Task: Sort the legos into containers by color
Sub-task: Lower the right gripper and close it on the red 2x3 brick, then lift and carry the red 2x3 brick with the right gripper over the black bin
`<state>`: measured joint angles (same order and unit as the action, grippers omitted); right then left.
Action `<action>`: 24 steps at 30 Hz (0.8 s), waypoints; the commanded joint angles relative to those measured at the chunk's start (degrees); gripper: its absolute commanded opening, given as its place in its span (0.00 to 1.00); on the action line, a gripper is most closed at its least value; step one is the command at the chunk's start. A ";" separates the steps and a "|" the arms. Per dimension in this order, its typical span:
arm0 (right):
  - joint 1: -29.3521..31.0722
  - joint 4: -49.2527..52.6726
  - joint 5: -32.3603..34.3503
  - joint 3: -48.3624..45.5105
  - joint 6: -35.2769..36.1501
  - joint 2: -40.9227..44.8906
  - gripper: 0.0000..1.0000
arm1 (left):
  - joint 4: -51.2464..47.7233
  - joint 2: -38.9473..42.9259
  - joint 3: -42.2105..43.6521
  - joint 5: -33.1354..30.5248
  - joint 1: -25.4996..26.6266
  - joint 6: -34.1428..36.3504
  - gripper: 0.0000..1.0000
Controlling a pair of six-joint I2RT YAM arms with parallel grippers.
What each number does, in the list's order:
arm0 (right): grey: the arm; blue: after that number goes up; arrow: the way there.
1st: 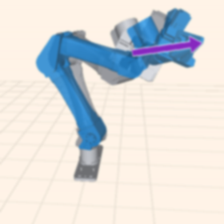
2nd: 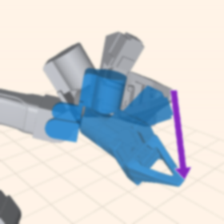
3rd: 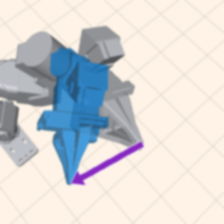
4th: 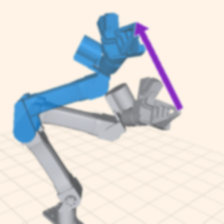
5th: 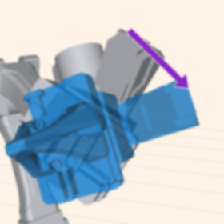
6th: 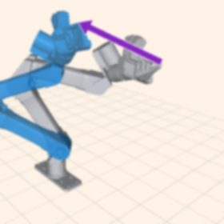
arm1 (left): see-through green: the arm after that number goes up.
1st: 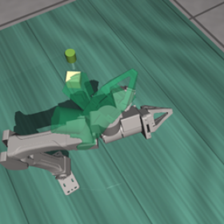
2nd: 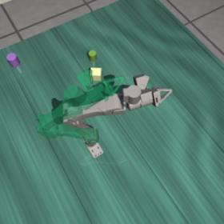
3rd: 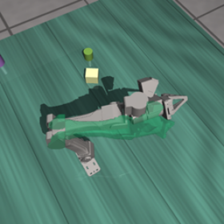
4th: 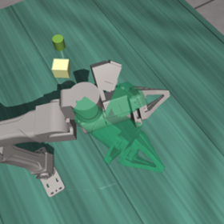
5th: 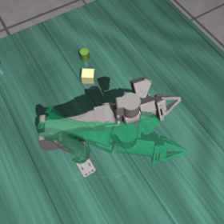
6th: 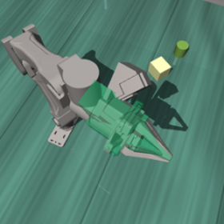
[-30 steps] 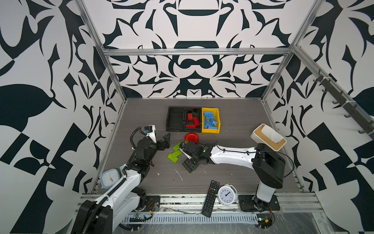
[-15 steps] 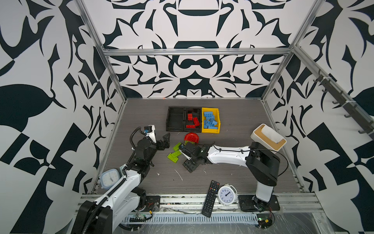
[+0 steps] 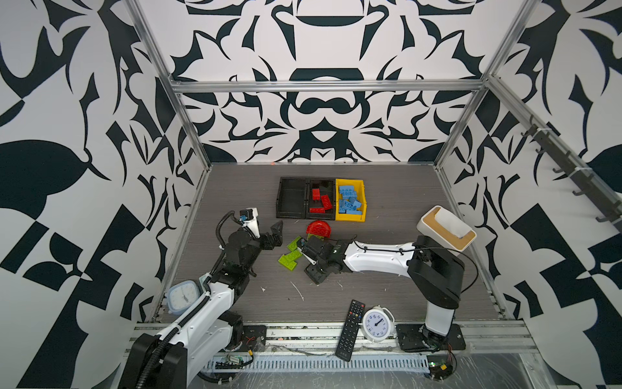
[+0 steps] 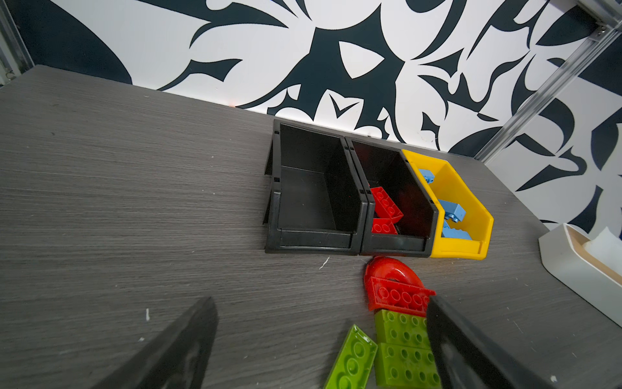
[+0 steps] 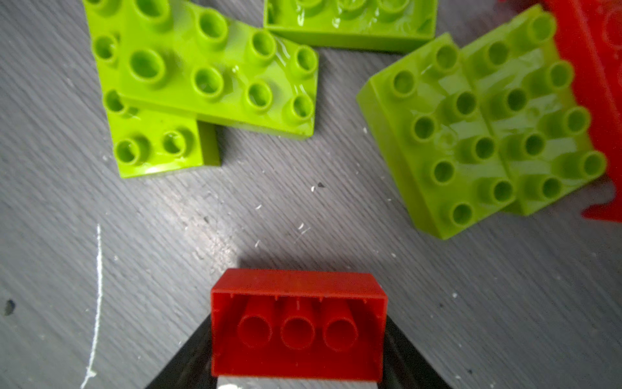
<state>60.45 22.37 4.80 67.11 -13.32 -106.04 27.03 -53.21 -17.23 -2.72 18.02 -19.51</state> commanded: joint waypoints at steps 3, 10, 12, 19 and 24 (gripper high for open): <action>-1.13 -1.56 2.54 1.06 -0.58 5.50 0.57 | -0.24 0.47 -0.45 0.39 -0.16 -0.09 0.99; -6.44 -3.17 2.29 6.78 1.53 5.55 0.55 | -0.30 0.39 -0.44 0.44 -0.09 -0.10 0.99; -8.16 -4.29 2.67 8.91 1.72 4.81 0.54 | -0.05 0.31 -0.38 0.66 -0.09 -0.12 0.99; -14.97 -6.78 2.96 18.66 1.91 -2.08 0.52 | 0.19 -0.31 -0.52 1.05 -0.10 -0.34 0.99; -19.11 -11.57 2.93 22.11 0.03 -6.79 0.52 | 0.65 -0.40 -0.23 0.99 -0.09 -0.45 0.99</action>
<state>42.96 14.20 6.96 87.09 -12.10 -111.96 26.98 -53.36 -17.23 -2.13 18.02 -19.53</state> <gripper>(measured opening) 0.666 0.994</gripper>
